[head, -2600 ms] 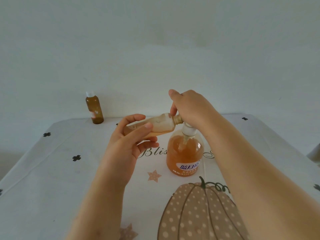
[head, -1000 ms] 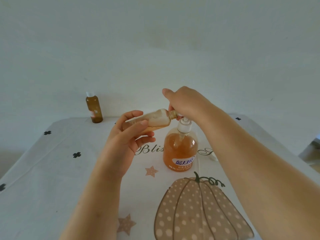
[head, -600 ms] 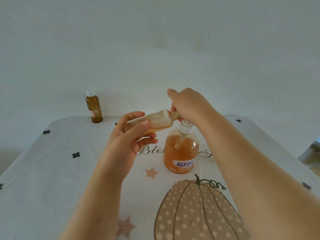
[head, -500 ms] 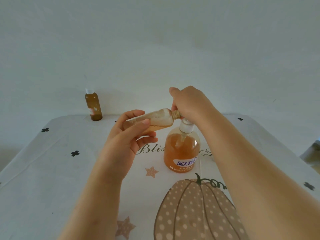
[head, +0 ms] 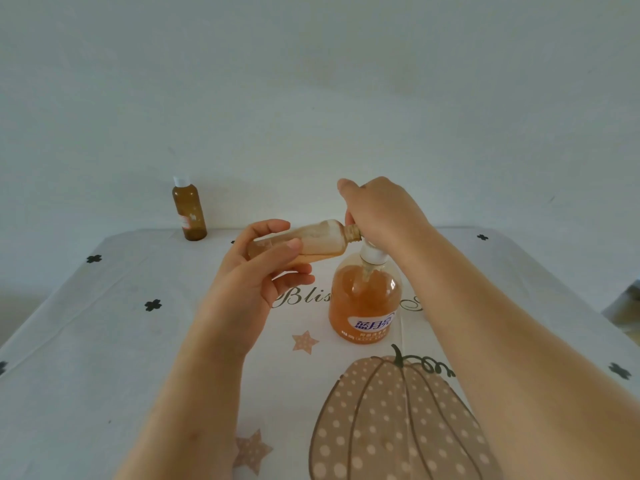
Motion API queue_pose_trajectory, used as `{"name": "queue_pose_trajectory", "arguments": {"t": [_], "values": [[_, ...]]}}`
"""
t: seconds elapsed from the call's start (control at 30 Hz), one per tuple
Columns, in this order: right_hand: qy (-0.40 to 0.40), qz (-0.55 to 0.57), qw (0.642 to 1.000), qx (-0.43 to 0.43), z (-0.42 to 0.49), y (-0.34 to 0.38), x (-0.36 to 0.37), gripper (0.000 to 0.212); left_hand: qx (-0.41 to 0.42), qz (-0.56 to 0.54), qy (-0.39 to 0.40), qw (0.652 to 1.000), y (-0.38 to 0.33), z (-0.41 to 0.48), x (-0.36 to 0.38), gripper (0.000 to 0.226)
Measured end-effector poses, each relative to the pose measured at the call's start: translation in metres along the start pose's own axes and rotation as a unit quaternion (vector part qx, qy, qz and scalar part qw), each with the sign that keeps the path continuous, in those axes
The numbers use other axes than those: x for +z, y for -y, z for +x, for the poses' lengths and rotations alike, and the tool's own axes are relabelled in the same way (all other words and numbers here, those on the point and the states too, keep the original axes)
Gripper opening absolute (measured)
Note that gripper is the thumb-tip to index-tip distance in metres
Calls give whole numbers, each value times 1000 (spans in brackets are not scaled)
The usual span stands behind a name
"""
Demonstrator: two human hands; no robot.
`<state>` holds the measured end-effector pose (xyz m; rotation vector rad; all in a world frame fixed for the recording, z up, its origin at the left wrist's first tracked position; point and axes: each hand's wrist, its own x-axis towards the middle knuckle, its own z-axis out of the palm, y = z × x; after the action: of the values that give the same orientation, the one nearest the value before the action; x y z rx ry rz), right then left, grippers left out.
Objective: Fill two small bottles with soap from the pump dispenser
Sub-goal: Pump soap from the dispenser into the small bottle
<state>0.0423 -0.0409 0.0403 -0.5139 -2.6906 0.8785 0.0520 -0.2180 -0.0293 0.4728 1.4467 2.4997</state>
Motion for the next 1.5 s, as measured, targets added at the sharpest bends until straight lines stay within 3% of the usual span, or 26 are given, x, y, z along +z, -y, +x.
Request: {"name": "queue_pose_trajectory", "arguments": {"t": [0.37, 0.67, 0.93, 1.5], "values": [[-17, -27, 999, -3, -4, 12, -12, 50, 19, 11, 11, 1000, -5, -3, 3, 36], [-17, 15, 1000, -12, -4, 6, -10, 55, 20, 0, -19, 1000, -3, -4, 8, 47], [-56, -22, 998, -22, 2, -2, 4, 55, 19, 2, -51, 999, -1, -1, 7, 56], [-29, -29, 999, -18, -3, 5, -9, 53, 3, 22, -34, 999, 2, -3, 8, 35]]}}
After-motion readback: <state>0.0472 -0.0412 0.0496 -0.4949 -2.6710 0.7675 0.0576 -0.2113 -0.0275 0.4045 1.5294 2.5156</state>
